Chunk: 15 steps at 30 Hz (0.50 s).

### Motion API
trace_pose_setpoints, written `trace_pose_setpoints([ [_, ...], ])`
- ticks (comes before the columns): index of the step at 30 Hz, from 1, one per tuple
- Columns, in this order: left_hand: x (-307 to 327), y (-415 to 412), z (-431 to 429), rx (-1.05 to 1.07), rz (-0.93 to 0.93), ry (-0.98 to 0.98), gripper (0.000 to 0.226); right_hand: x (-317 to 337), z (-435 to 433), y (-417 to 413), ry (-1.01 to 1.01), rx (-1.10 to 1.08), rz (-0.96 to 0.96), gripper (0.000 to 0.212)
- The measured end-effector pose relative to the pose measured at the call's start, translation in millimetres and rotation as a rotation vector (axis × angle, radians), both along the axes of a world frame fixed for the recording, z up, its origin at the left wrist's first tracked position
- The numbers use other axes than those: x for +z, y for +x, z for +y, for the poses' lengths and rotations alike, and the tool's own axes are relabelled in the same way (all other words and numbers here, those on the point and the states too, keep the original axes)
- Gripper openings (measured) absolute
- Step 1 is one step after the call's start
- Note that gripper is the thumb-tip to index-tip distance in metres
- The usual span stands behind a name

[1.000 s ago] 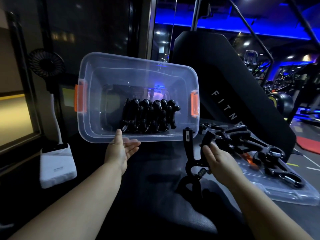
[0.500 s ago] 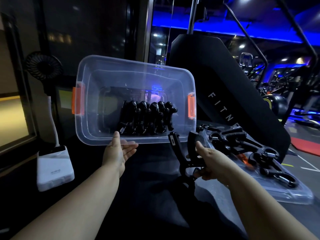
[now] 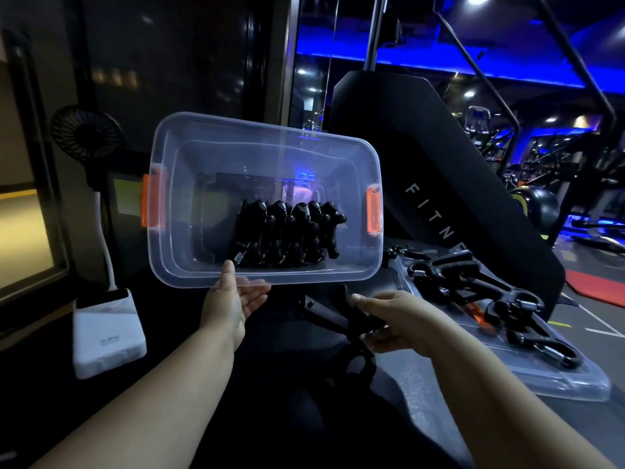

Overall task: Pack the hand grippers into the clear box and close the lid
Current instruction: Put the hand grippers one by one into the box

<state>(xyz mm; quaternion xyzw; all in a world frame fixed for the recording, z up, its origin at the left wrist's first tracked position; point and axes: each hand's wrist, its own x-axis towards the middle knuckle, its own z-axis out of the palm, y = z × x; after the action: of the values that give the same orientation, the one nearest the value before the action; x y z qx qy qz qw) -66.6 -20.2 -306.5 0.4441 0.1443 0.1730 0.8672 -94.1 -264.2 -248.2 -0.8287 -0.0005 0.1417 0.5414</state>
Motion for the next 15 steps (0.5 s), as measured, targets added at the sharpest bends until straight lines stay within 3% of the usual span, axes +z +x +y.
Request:
trace_pose_setpoints([
  [8, -1, 0, 1, -0.008, -0.010, 0.001, 0.042, -13, 5, 9, -0.334, -0.031, -0.247, 0.019],
  [15, -1, 0, 1, -0.007, -0.010, 0.001, 0.041, -16, 5, 8, -0.254, -0.145, -0.304, 0.070],
])
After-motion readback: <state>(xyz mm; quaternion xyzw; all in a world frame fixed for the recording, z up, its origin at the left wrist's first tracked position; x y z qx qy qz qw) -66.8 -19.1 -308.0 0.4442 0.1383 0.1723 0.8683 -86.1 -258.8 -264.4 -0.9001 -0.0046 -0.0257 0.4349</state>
